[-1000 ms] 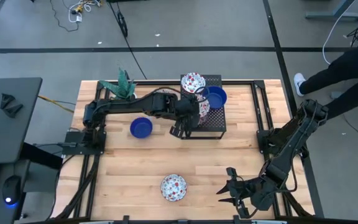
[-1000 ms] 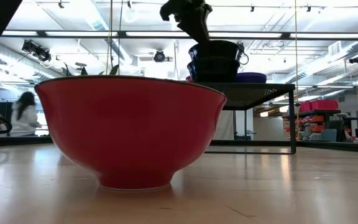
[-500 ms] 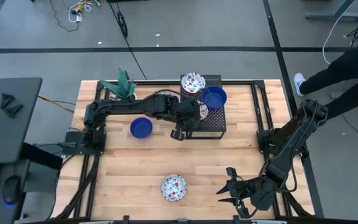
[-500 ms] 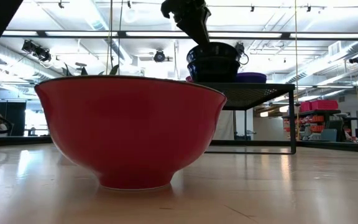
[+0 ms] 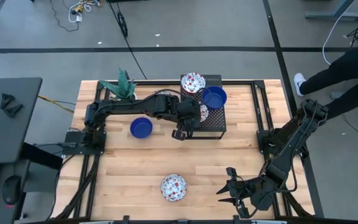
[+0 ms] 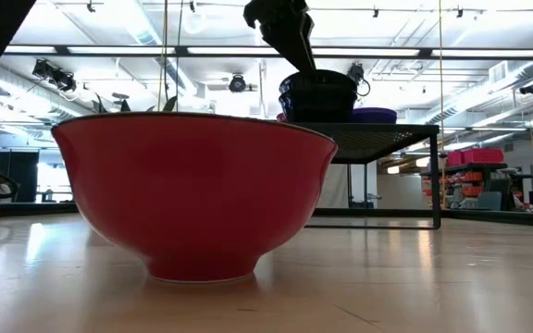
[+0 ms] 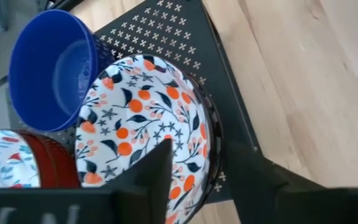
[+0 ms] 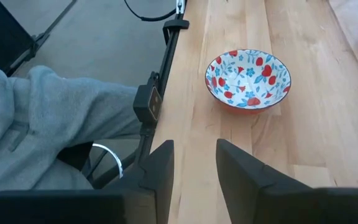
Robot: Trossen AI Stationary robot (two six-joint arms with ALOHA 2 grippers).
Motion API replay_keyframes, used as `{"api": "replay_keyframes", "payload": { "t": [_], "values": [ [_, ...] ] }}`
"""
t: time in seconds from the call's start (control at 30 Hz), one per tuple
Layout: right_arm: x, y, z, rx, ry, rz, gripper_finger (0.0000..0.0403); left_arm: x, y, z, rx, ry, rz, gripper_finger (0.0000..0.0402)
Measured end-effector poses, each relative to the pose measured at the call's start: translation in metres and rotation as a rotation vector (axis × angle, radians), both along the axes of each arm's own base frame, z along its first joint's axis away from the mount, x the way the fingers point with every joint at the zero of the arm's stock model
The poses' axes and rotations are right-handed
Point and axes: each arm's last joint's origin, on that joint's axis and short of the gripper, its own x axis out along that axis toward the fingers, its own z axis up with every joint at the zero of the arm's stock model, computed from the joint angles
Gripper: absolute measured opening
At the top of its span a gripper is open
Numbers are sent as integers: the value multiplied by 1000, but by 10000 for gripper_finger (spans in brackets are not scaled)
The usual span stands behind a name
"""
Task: Pick & Place Mini bowls
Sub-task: Stack the bottom orange white bowl on top of the orange and white bowl on the shelf, then stack the red white bowl on top of the red and white bowl on the shelf
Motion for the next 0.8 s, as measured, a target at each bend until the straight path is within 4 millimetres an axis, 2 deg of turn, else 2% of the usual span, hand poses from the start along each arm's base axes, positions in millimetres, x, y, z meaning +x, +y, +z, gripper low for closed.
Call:
{"api": "replay_keyframes", "payload": {
  "t": [0.1,0.2,0.53,0.8],
  "values": [
    [0,0,0,-1,-1,-1,123,0,-2,0,-30,0,0,175],
    [0,0,0,-9,-4,4,123,-1,-4,-1,-59,7,-16,174],
    [0,0,0,-15,-6,8,123,-1,-4,-1,-68,7,-12,70],
    [0,0,0,-15,-7,8,123,1,-2,-6,-110,16,-15,49]
  ]
}}
